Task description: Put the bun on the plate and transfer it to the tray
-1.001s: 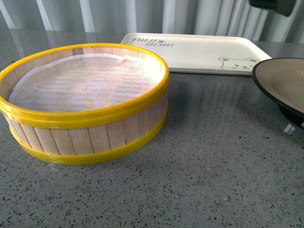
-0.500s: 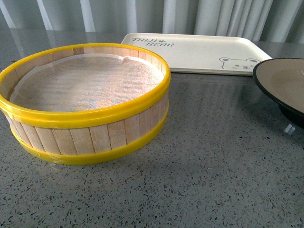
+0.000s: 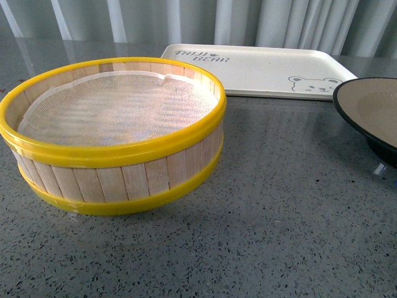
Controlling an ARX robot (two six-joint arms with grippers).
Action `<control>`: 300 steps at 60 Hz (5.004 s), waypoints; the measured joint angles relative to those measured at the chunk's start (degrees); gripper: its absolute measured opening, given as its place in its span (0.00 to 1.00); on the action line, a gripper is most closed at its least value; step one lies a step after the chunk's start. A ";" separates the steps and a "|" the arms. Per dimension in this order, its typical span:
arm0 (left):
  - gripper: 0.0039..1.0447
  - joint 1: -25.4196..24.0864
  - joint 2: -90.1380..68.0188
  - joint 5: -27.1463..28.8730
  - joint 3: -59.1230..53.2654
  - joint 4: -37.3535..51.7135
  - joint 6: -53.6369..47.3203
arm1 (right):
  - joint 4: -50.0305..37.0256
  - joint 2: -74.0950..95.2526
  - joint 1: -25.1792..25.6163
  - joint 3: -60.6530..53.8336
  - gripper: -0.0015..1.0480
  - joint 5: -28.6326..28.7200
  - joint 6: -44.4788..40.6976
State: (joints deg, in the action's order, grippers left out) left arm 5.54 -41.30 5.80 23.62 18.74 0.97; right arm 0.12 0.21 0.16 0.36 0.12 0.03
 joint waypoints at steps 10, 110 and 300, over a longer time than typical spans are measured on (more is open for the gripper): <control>0.12 -3.39 2.78 -5.22 -6.51 1.31 -0.50 | 0.00 0.00 0.00 0.00 0.92 -0.09 0.02; 0.04 -5.44 41.05 -5.79 -22.12 -18.71 -0.72 | 0.00 0.00 0.00 0.00 0.92 -0.04 0.02; 0.94 -5.44 41.09 -5.79 -22.10 -18.71 -0.74 | -23.30 73.09 25.05 34.91 0.02 38.82 62.42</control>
State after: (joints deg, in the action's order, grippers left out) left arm 0.10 -0.21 0.01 1.52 0.03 0.23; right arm -23.18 73.30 25.21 35.27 38.94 62.46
